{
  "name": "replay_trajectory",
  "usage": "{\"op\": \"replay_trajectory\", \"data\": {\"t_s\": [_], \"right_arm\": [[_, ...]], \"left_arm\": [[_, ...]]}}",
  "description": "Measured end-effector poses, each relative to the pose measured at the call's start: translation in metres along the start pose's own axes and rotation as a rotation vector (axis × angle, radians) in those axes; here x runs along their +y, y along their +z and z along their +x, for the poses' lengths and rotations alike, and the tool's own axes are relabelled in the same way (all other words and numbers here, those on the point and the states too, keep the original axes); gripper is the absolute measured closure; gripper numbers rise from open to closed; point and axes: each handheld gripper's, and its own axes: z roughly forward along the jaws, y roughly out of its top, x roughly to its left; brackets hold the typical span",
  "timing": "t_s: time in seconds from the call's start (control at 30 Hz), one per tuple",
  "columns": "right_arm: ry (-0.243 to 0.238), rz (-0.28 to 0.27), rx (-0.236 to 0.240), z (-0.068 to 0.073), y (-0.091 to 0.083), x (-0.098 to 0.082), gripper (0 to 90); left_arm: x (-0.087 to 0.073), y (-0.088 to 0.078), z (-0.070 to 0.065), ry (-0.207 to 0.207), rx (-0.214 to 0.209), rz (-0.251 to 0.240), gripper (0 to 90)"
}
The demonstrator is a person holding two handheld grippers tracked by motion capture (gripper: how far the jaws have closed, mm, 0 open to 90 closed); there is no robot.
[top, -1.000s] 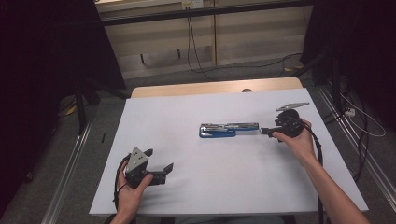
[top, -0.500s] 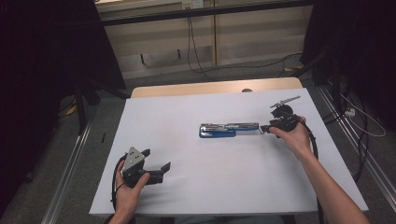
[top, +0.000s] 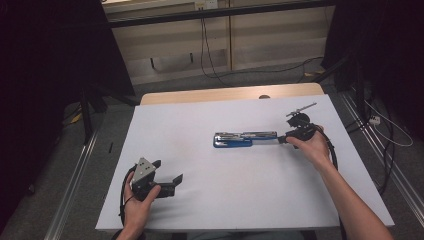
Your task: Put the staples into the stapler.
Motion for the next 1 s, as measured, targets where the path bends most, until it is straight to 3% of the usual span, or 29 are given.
{"op": "replay_trajectory", "data": {"t_s": [0.27,0.5,1.0], "right_arm": [[-0.004,0.029,0.002,0.0025,0.0037,0.002,60.7],[-0.028,0.034,0.001,0.0014,0.0037,0.0032,70.6],[-0.094,0.034,0.015,0.0014,0.008,0.0082,73.4]], "left_arm": [[-0.0001,-0.0003,0.0009,0.002,0.0,0.002,5.5],[-0.0002,-0.0001,-0.0005,-0.001,-0.004,0.001,5.5],[-0.0004,-0.0003,0.0006,0.001,-0.004,0.004,5.5]]}}
